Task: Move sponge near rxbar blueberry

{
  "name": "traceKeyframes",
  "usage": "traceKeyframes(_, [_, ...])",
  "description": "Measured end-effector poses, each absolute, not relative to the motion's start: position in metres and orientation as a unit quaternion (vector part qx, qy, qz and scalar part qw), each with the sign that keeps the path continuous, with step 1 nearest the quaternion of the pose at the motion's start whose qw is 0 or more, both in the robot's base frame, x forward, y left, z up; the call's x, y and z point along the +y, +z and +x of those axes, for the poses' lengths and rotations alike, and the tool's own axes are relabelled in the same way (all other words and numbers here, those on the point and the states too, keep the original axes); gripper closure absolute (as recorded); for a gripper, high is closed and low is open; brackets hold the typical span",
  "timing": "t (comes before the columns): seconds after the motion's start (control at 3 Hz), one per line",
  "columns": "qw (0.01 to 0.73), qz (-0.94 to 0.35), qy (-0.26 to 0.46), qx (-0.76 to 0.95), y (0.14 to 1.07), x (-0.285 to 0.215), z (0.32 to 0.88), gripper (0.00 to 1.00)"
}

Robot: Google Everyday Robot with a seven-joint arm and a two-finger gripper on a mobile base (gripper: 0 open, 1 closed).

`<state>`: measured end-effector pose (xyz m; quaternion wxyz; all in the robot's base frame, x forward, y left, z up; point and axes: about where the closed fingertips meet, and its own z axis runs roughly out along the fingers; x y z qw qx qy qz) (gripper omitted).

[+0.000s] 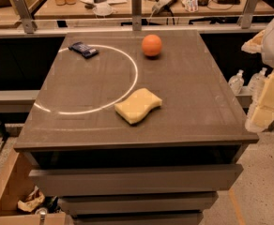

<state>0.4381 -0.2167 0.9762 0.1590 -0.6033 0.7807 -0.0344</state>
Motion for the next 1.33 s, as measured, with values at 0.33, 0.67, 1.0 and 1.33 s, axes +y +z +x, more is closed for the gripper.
traceKeyframes(0.33, [0.159, -0.603, -0.034, 0.781, 0.976, -0.217, 0.438, 0.00])
traceKeyframes(0.67, [0.190, -0.606, -0.004, 0.773, 0.971, -0.214, 0.443, 0.00])
traceKeyframes(1.0, [0.253, -0.617, 0.064, 0.743, 0.942, -0.204, 0.462, 0.00])
traceKeyframes(1.33, [0.313, -0.633, 0.148, 0.693, 0.920, -0.169, 0.485, 0.00])
